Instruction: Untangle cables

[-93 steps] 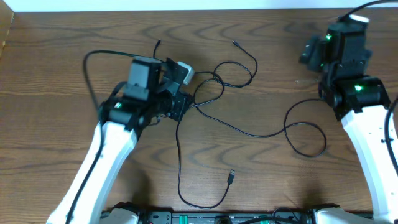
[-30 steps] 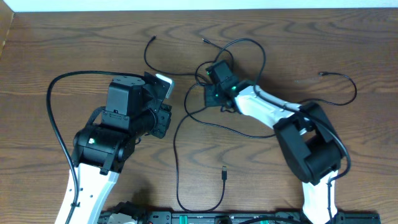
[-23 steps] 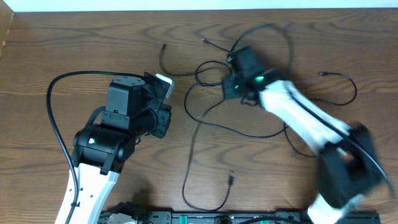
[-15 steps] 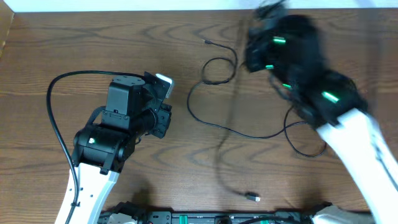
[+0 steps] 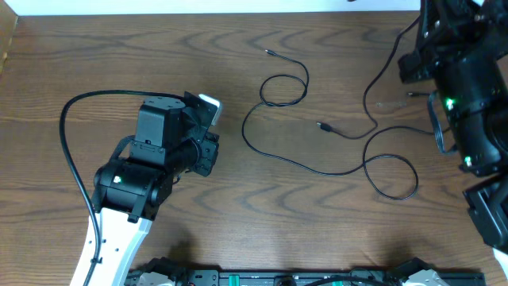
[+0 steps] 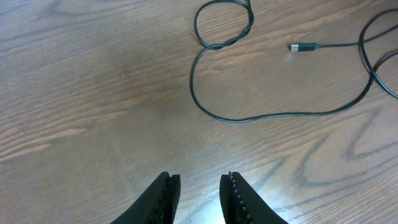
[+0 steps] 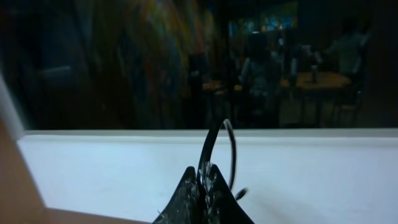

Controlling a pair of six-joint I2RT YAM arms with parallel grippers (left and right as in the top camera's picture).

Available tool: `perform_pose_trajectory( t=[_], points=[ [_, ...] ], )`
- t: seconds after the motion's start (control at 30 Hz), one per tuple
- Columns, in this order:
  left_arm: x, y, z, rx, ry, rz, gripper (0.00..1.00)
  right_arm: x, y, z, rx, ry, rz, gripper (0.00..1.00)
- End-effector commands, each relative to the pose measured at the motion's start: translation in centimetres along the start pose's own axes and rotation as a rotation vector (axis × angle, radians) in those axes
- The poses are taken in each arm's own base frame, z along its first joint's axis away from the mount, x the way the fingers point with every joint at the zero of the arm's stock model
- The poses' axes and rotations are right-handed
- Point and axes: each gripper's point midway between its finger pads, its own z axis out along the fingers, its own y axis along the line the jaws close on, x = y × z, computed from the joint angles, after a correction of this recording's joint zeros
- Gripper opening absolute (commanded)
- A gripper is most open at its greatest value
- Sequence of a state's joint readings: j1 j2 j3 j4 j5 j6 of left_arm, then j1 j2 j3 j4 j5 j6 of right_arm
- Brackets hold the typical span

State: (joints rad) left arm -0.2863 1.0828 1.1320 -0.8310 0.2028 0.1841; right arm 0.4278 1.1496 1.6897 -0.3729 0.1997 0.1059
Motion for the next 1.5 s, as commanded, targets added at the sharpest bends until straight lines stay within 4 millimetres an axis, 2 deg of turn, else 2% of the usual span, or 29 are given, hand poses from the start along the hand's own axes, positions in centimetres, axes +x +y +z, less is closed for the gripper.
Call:
perform_pose_trajectory(
  t=[0.0, 0.07, 0.1, 0.27, 0.3, 0.47, 0.53, 0.67, 0.77, 0.83, 0.93, 1.13, 1.3, 1.47],
  points=[
    [0.2, 0.3, 0.4, -0.011, 0.018, 0.004, 0.28, -1.0, -3.8, 0.6, 0.156, -0.049, -0.039, 0.01],
    [0.3, 0.3, 0.7, -0.010, 0.029, 0.002, 0.28, -1.8, -6.6, 0.8, 0.272, -0.087, -0.042, 0.01],
    [0.4, 0.3, 1.1, -0.008, 0.042, 0.000, 0.28, -2.5, -8.9, 0.9, 0.359, -0.121, -0.053, 0.01],
    [0.9, 0.5, 2.3, -0.003, 0.084, -0.006, 0.27, -4.7, -14.8, 1.6, 0.521, -0.235, -0.095, 0.01],
    [1.0, 0.5, 2.6, -0.002, 0.093, -0.007, 0.27, -5.2, -16.5, 1.6, 0.564, -0.268, -0.104, 0.01],
    [1.3, 0.5, 3.2, 0.002, 0.117, -0.012, 0.26, -6.7, -23.6, 0.7, 0.737, -0.359, -0.155, 0.01],
    [1.3, 0.5, 3.2, 0.002, 0.118, -0.015, 0.26, -6.3, -27.3, -0.1, 0.828, -0.346, -0.180, 0.01],
    [1.4, 0.5, 3.2, 0.002, 0.121, -0.015, 0.26, -4.5, -32.7, -1.6, 0.956, -0.272, -0.204, 0.01],
    [1.6, 0.5, 3.2, 0.003, 0.128, -0.016, 0.26, -3.3, -36.1, -2.7, 1.031, -0.230, -0.214, 0.01],
    [1.7, 0.5, 3.2, 0.004, 0.136, -0.017, 0.26, -1.8, -39.5, -4.0, 1.103, -0.172, -0.217, 0.01],
    [1.8, 0.5, 3.2, 0.004, 0.136, -0.017, 0.26, 1.2, -43.2, -5.7, 1.180, -0.059, -0.202, 0.01],
    [1.8, 0.5, 3.2, 0.004, 0.137, -0.018, 0.26, 8.7, -48.5, -7.9, 1.242, 0.183, -0.089, 0.01],
    [2.0, 0.4, 3.1, 0.005, 0.146, -0.019, 0.26, 15.1, -52.0, -10.6, 1.334, 0.325, 0.067, 0.01],
    [2.3, 0.4, 3.1, 0.006, 0.158, -0.021, 0.26, 20.7, -54.1, -15.5, 1.493, 0.359, 0.358, 0.01]
  ],
)
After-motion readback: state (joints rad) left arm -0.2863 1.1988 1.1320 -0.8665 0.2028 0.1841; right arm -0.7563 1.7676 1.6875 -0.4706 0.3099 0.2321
